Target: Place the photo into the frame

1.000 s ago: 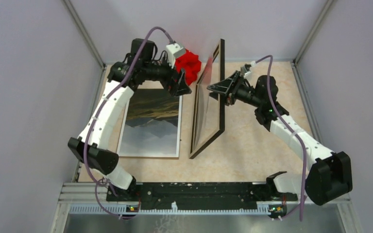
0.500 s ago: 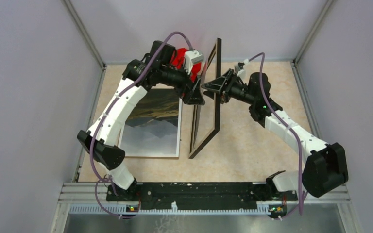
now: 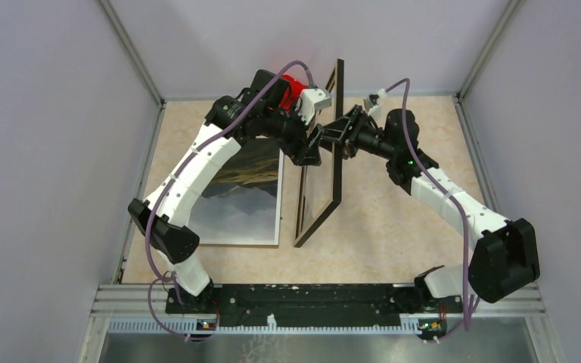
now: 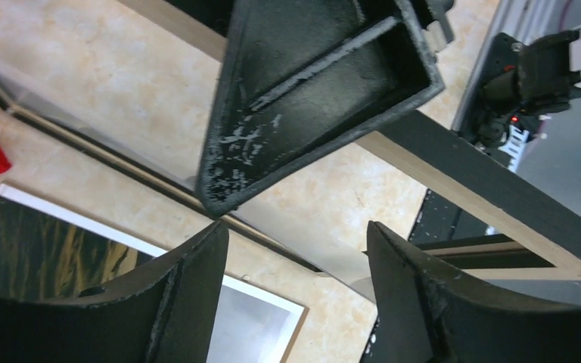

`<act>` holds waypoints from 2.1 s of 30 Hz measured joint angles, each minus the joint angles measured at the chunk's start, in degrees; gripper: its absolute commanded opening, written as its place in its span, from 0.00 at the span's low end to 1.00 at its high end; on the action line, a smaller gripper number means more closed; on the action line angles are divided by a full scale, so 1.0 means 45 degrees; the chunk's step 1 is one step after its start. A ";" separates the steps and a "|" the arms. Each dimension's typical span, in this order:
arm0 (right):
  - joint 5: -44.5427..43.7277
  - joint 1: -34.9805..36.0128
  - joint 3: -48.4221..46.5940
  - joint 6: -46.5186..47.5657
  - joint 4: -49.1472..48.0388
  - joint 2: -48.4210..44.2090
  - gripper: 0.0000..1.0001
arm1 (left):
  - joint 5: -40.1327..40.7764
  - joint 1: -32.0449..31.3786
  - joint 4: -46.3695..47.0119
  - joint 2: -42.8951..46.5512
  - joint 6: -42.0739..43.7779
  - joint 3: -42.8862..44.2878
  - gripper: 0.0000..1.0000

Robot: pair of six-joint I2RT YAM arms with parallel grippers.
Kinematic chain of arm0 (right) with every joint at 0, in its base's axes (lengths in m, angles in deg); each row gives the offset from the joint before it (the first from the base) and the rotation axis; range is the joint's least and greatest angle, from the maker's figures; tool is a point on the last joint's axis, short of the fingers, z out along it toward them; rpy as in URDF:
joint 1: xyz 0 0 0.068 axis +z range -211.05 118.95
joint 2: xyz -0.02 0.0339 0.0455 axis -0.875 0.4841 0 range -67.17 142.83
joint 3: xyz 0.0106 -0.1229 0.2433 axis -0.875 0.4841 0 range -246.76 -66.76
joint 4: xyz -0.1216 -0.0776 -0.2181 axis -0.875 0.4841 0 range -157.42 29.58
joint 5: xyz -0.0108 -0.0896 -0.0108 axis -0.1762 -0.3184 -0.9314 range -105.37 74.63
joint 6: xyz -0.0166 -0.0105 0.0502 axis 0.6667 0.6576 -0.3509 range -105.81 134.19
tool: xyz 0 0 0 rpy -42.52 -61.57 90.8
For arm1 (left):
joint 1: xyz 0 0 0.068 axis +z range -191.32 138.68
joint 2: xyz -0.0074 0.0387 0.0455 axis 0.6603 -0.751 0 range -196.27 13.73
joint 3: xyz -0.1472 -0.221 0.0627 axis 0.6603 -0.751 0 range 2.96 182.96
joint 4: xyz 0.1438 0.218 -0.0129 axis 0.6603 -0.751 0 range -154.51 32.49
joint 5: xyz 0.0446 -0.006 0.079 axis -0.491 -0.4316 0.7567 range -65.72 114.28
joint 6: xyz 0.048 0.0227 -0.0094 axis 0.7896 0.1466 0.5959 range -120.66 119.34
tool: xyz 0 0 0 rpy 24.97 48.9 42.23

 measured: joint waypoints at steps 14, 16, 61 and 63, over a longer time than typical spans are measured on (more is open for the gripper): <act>0.0204 -0.0092 -0.0597 0.0831 0.1282 -0.0005 0.59 | 0.2453 0.0010 -0.0117 0.0500 0.0452 -0.0427 0.31; 0.0335 -0.0223 -0.0602 0.1020 0.1579 -0.0097 0.59 | 0.2705 0.0010 -0.0112 0.0563 0.0461 -0.0510 0.20; -0.4877 -0.2773 0.3497 1.0054 0.9942 0.0724 0.00 | 0.7242 0.0053 0.3803 0.4483 0.1122 -0.3075 0.00; -0.5581 -0.2739 0.3400 1.0127 0.9947 0.1258 0.02 | 0.7252 0.0058 0.3939 0.4483 0.1122 -0.3162 0.00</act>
